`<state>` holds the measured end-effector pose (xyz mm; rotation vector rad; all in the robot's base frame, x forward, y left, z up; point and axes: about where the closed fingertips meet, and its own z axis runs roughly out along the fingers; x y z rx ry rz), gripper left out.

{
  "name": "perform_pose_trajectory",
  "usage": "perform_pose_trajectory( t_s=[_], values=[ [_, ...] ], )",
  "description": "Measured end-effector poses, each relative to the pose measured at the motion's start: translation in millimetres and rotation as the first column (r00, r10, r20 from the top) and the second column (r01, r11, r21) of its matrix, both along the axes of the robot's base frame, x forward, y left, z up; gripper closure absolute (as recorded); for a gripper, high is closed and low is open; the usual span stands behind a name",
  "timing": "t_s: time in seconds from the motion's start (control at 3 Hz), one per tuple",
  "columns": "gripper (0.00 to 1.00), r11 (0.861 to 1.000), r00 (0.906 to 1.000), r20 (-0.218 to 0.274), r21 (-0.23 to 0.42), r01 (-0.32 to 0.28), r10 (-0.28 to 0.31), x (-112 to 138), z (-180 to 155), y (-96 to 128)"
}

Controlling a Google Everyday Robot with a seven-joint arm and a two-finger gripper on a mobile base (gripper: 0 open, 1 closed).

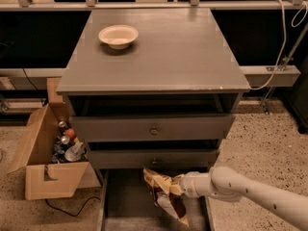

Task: Place brown chip bag into bottom drawer

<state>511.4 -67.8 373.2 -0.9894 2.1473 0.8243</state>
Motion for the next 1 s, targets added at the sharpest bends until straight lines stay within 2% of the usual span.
perform_pose_trajectory(
  t_s=[0.67,1.0],
  values=[
    [0.27,1.0,0.9998,-0.016,-0.021,0.009,-0.009,3.6,-18.6,-0.6],
    [0.04,1.0,0.9997,-0.009,-0.005,0.022,-0.022,3.5,-16.4,-5.5]
  ],
)
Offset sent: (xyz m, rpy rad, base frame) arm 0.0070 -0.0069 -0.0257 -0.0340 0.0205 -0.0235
